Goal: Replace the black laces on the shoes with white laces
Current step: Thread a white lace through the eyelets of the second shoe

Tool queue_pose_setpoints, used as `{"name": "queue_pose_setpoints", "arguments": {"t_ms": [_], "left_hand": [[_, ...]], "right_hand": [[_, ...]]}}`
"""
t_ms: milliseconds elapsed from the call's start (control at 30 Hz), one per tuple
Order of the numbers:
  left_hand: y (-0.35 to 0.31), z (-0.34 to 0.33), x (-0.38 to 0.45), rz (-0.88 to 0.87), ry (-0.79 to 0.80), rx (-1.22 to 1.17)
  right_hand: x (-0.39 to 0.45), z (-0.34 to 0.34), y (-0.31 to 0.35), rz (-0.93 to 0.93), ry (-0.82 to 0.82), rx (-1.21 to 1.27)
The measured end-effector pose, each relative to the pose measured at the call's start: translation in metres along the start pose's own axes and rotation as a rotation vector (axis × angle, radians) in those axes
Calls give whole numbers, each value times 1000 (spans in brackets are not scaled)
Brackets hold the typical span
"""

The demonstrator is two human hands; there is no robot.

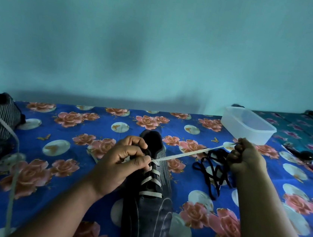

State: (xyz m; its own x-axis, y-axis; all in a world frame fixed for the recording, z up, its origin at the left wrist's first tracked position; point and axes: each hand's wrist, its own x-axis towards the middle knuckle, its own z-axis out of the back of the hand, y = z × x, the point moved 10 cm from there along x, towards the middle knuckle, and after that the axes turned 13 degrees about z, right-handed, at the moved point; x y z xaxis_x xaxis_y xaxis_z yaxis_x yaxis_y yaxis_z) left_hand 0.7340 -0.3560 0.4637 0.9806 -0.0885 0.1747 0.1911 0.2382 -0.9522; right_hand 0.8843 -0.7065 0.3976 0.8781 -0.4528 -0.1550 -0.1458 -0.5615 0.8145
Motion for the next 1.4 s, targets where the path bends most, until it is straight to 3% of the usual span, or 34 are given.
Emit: {"name": "queue_pose_setpoints", "arguments": {"t_ms": [133, 300, 400, 567, 700, 1033, 1400], "left_hand": [[2, 10, 3, 22, -56, -167], [-2, 26, 4, -6, -258, -196], [-10, 22, 3, -66, -243, -127], [-36, -2, -5, -123, -157, -18], [-46, -8, -8, -178, -199, 79], [-24, 15, -3, -55, -305, 22], [-38, 10, -8, -173, -340, 196]], "right_hand": [[-16, -15, 15, 96, 51, -6], [-98, -96, 21, 131, 580, -28], [-153, -127, 9, 131, 857, -81], [-206, -151, -12, 166, 1133, -130], [-212, -152, -21, 206, 1172, -200], [-187, -142, -21, 223, 1094, -339], [-194, -140, -34, 242, 1217, -518]]}}
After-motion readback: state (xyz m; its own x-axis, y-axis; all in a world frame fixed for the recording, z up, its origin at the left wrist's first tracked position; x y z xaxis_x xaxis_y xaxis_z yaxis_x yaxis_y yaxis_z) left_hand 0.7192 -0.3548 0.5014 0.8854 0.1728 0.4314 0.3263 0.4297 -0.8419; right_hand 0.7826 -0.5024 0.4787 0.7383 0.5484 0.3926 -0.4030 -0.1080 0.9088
